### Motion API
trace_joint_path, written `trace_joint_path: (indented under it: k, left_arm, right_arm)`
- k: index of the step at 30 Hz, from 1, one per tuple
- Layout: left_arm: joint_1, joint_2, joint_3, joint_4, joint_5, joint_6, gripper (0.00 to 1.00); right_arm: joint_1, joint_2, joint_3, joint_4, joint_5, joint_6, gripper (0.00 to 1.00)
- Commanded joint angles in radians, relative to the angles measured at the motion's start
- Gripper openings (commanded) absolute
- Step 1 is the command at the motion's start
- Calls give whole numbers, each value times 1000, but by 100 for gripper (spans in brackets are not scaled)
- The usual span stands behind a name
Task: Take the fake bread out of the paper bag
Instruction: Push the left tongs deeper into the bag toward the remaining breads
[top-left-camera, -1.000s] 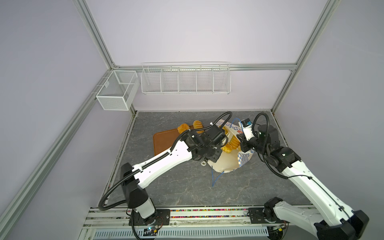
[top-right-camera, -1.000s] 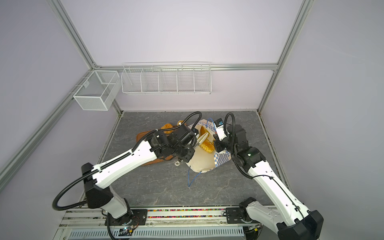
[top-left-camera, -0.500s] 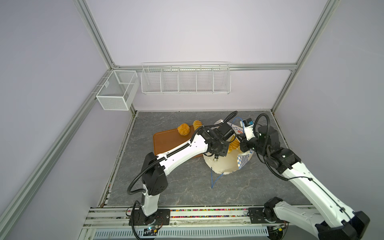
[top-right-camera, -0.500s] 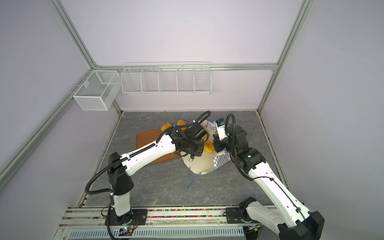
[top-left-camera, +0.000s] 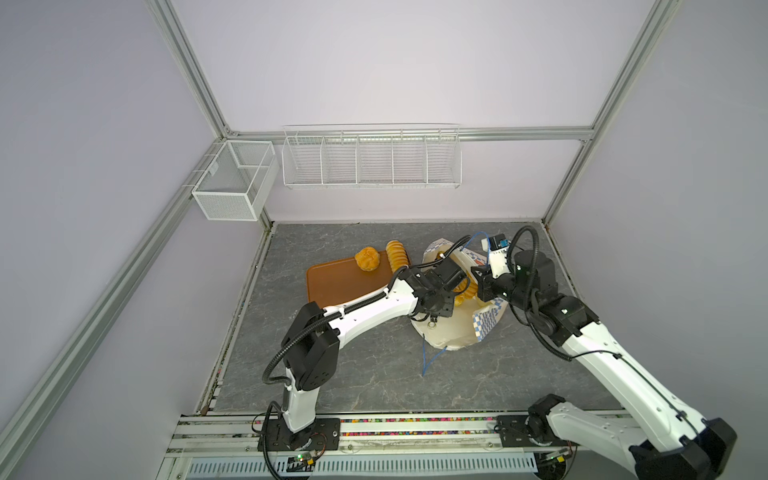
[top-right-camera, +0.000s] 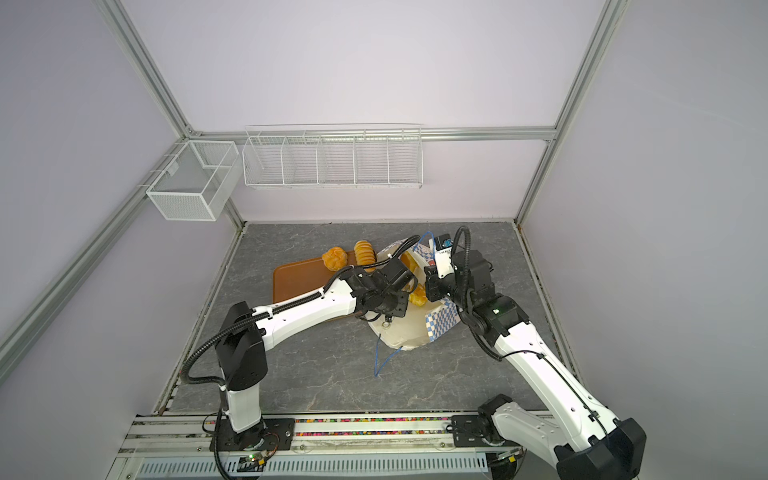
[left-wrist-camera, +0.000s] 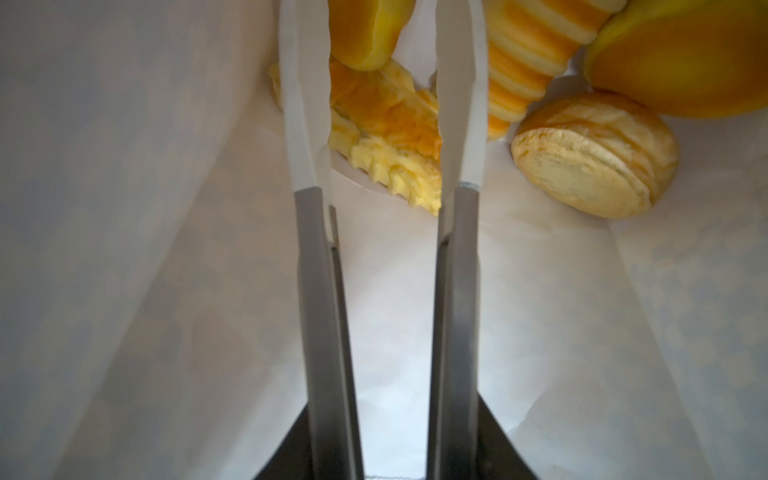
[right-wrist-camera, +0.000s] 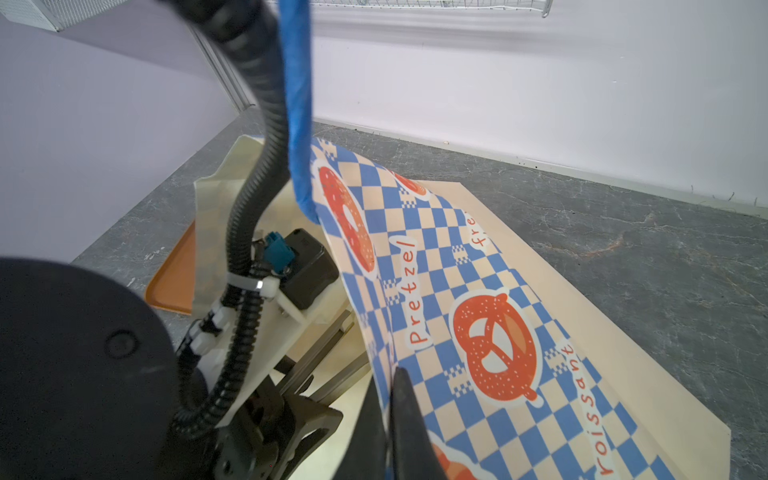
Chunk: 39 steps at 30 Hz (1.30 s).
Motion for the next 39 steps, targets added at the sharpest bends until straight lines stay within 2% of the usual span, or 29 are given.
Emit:
trace_joint_path:
  k: [1, 9, 18, 32, 39]
  left_arm:
    - [13, 20, 5, 49, -47, 3, 42]
    - [1, 49, -8, 105, -125, 68, 40]
    - [-8, 71, 15, 104, -121, 123, 40]
    - [-24, -58, -223, 349, -88, 95, 39]
    - [-23, 7, -153, 283, -123, 113, 40]
  right_arm:
    - [5, 6, -11, 39, -29, 33, 7]
    - [13, 48, -1, 48, -49, 54, 7]
    - [16, 45, 1, 52, -26, 54, 7]
    - [11, 44, 13, 57, -32, 62, 7]
    - [12, 25, 15, 57, -44, 65, 7]
